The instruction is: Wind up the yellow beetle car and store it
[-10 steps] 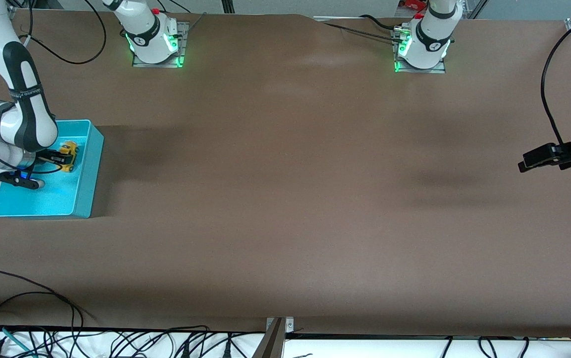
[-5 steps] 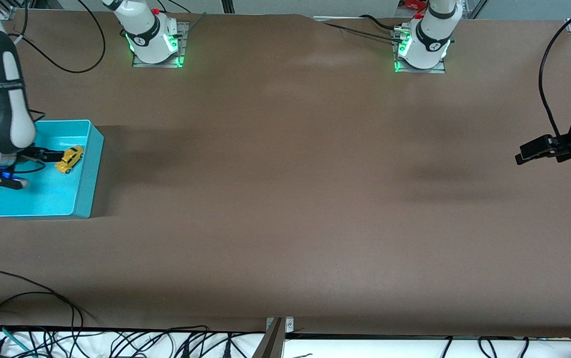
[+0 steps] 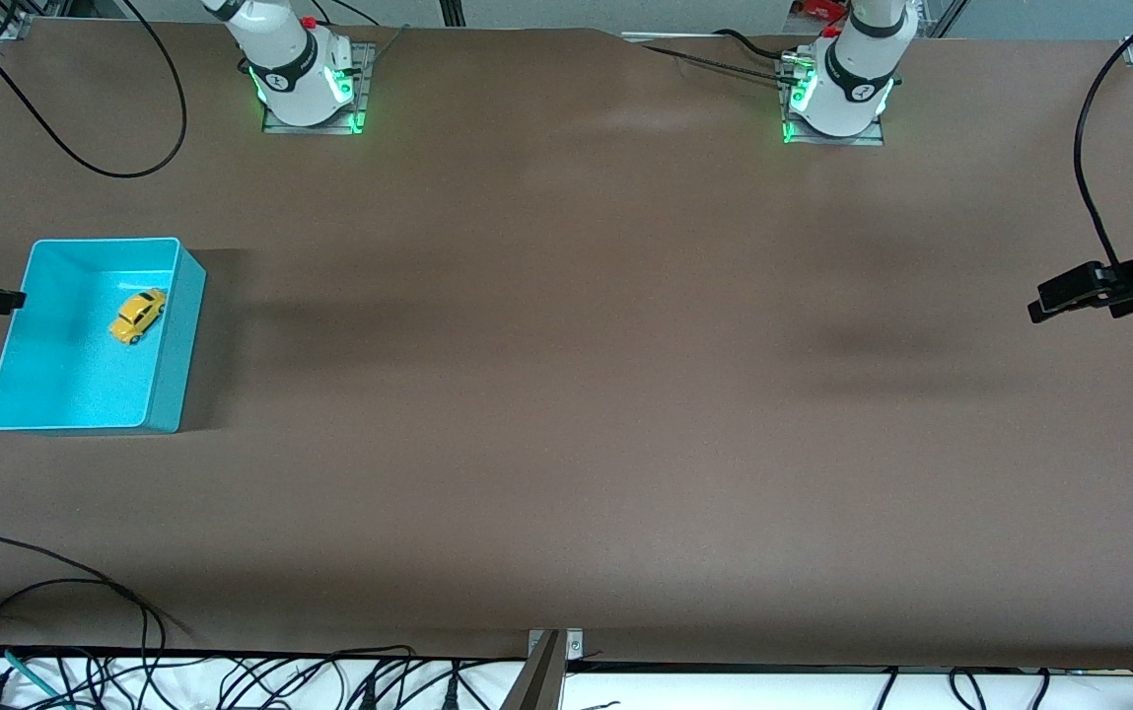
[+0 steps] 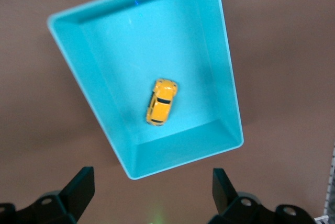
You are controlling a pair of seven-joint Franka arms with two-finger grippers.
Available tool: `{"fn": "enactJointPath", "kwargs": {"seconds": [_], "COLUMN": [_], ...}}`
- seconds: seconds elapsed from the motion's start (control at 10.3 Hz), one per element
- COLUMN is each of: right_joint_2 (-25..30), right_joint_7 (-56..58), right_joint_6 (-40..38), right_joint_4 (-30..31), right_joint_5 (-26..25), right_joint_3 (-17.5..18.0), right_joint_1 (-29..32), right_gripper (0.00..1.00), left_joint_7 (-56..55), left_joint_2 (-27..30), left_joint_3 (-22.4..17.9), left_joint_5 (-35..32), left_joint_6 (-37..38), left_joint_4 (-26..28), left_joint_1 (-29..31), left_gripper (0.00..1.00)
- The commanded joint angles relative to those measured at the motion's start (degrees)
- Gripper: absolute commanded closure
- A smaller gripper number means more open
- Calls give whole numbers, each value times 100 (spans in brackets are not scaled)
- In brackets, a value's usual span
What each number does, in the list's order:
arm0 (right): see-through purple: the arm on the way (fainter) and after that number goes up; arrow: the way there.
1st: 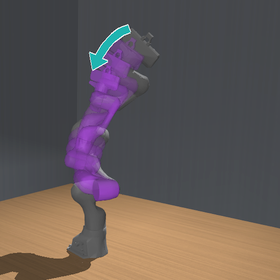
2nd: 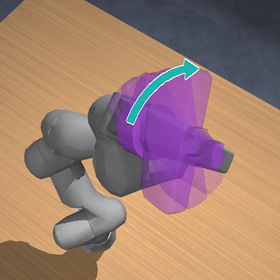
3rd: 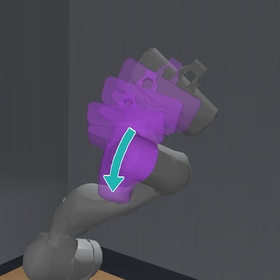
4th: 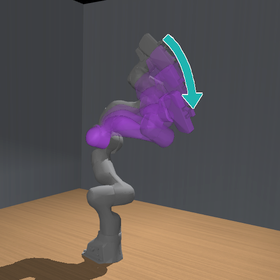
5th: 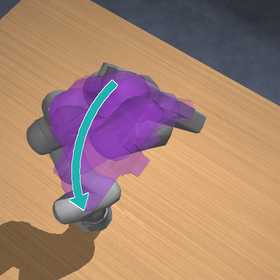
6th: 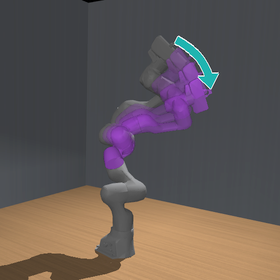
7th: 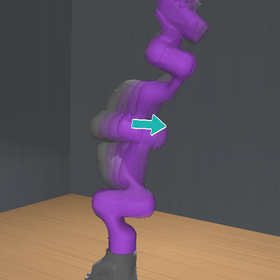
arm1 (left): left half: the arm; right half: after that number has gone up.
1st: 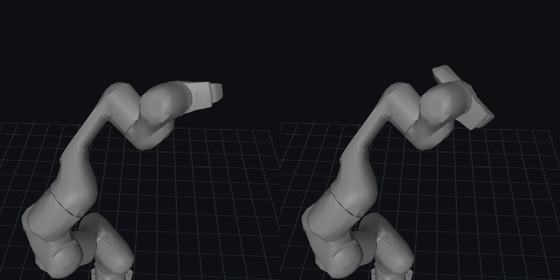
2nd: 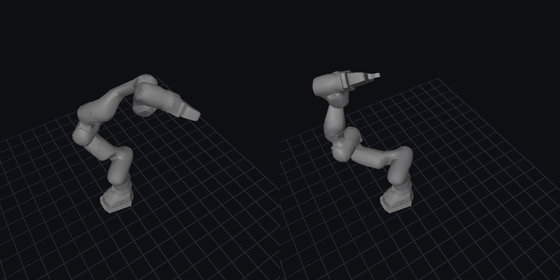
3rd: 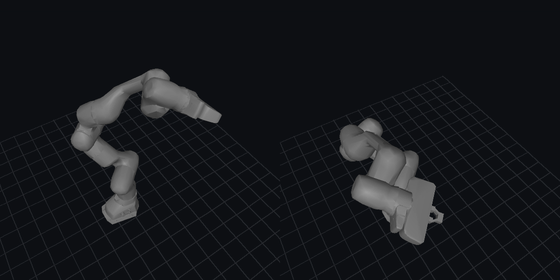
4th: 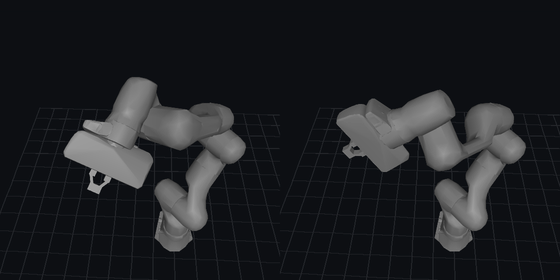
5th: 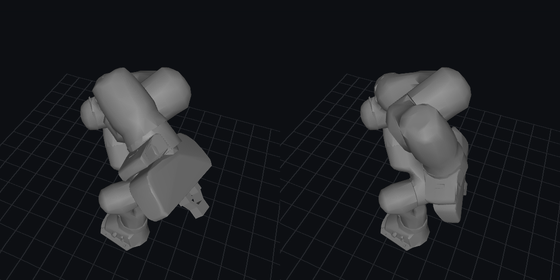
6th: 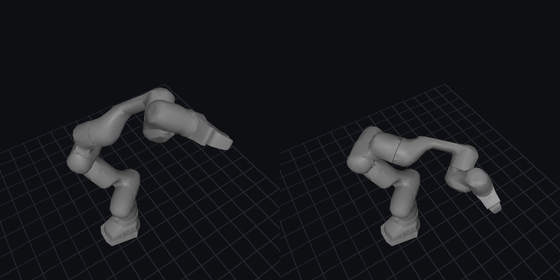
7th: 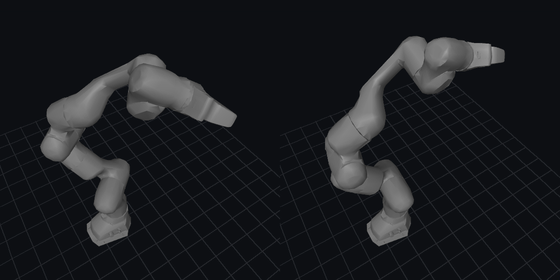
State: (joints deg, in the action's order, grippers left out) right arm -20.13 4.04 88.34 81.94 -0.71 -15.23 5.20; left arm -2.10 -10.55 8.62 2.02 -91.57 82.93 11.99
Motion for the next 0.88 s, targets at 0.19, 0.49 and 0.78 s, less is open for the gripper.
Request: {"fn": "enactJointPath", "kwargs": {"seconds": [0.19,0.49,0.78], "right_joint_2": [1141,1977,2049], "right_joint_7": [150,106,97], "right_joint_6": [497,1027,800], "right_joint_4": [338,1384,1447], "right_joint_5": [572,-297,-255], "right_joint_3": [711,890,1021], "right_joint_1": [42,-475,-485], "right_gripper": [0,0,0], "left_joint_7": [351,351,342], "left_joint_2": [53,61,88], "left_joint_3": [-27,-27,-27], "left_joint_5": [35,44,44], "left_joint_6": [-10,-10,-1], "left_joint_4": [109,101,101], "left_joint_1": [102,146,146], "left_gripper": [0,0,0]}}
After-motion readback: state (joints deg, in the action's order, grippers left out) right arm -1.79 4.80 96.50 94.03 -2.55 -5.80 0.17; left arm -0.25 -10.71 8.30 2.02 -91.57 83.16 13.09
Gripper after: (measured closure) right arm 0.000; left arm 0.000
